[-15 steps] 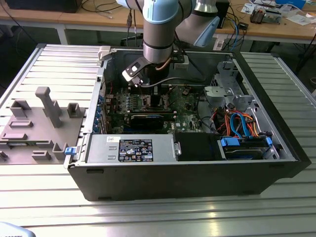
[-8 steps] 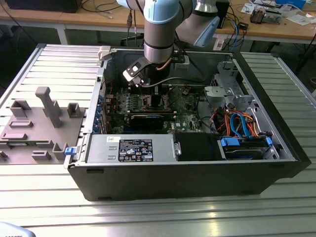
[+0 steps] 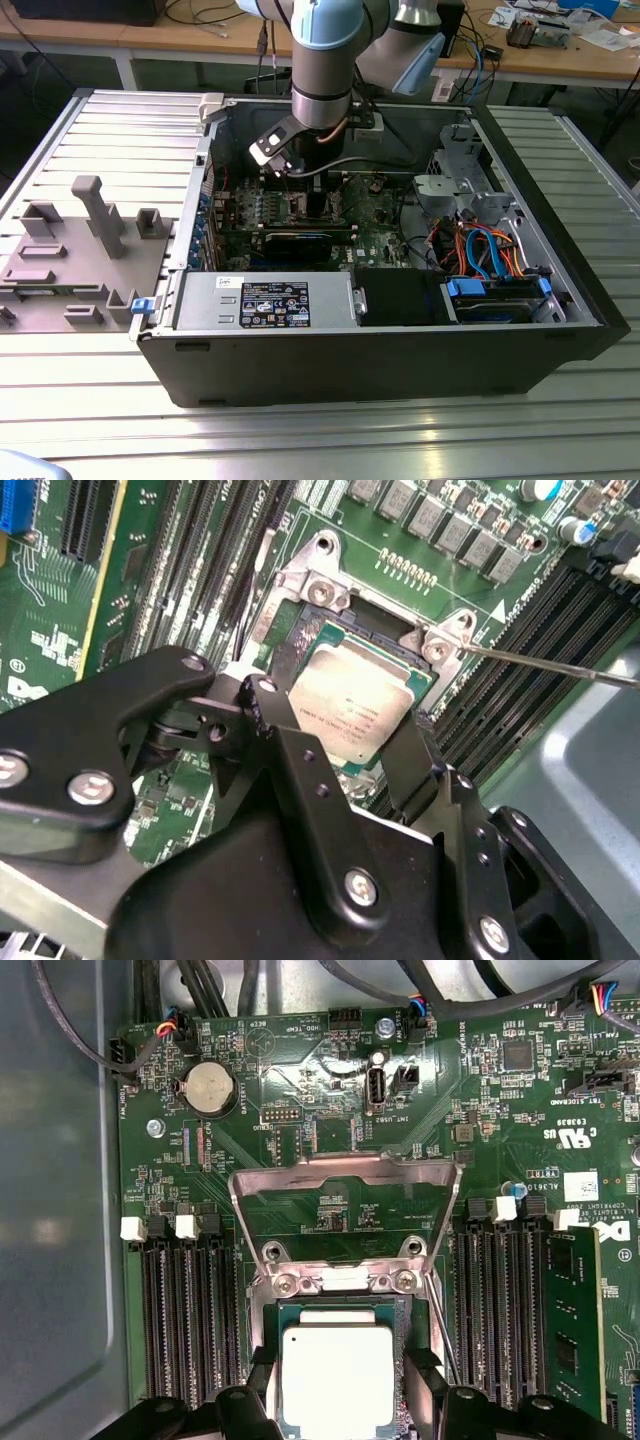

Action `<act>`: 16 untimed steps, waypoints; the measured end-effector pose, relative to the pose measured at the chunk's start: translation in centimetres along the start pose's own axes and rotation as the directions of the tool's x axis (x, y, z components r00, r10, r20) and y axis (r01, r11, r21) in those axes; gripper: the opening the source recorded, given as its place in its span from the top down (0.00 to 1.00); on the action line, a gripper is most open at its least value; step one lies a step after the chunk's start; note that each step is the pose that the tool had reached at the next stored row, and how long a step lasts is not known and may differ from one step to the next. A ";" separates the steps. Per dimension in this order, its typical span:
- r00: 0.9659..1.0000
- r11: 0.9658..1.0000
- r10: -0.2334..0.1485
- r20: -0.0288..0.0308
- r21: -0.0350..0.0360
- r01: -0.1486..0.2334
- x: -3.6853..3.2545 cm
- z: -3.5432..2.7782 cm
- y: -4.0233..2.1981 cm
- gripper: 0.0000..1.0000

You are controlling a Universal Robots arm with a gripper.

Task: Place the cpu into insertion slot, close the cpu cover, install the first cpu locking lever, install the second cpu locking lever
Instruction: 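Place the cpu into insertion slot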

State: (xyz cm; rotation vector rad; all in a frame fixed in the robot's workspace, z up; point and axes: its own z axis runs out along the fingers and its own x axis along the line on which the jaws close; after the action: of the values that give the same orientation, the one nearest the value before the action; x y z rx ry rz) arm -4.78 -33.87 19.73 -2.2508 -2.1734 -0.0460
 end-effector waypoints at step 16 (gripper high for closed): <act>1.000 1.000 -0.013 0.001 0.001 0.013 -0.32 -0.49 0.01 0.38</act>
State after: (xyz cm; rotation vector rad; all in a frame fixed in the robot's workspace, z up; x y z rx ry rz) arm -4.79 -34.20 20.21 -2.2375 -2.1879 -0.0440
